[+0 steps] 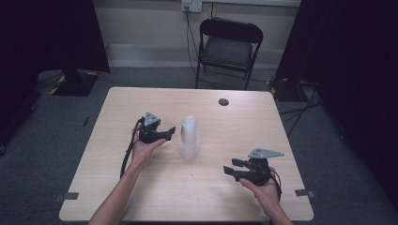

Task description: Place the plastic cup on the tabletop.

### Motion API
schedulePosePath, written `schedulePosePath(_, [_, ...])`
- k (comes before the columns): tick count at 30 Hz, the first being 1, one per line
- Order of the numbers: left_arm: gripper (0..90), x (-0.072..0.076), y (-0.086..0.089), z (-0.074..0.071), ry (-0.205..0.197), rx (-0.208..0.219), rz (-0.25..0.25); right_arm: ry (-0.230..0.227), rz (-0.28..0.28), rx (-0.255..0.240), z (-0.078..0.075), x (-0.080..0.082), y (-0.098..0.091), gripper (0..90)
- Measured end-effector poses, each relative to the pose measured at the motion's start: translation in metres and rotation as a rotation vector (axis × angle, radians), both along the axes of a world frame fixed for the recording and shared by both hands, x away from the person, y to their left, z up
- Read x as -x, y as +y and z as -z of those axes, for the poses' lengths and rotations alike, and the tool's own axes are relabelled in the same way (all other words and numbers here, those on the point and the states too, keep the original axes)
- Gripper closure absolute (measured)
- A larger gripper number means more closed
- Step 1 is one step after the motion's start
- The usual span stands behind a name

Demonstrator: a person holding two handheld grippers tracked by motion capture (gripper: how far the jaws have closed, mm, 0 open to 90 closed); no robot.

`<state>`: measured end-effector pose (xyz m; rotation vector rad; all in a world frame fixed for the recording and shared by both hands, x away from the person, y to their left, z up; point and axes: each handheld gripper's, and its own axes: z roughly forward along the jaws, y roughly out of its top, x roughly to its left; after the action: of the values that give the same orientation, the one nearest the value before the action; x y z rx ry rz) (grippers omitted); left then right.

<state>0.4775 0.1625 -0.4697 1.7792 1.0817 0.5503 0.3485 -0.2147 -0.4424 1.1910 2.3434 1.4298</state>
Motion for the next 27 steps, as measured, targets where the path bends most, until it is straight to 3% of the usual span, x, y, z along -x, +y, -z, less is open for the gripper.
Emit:
schedulePosePath(6, [20.3, 0.001, 0.002, 0.001, 0.032, -0.027, 0.010, 0.002, 0.001, 0.000, 0.000, 0.000, 0.000, 45.2])
schedulePosePath(17, [15.6, 0.001, 0.005, 0.005, 0.082, -0.033, 0.038, -0.004, 0.010, -0.004, -0.001, 0.001, -0.001, 45.2])
schedulePosePath(21, [15.6, 0.005, 0.006, 0.007, 0.055, -0.053, 0.052, -0.004, 0.012, -0.004, -0.001, 0.001, -0.002, 45.2])
schedulePosePath(27, [15.6, 0.010, 0.012, 0.006, 0.059, -0.074, 0.045, -0.007, 0.021, -0.003, -0.001, 0.001, -0.003, 45.2])
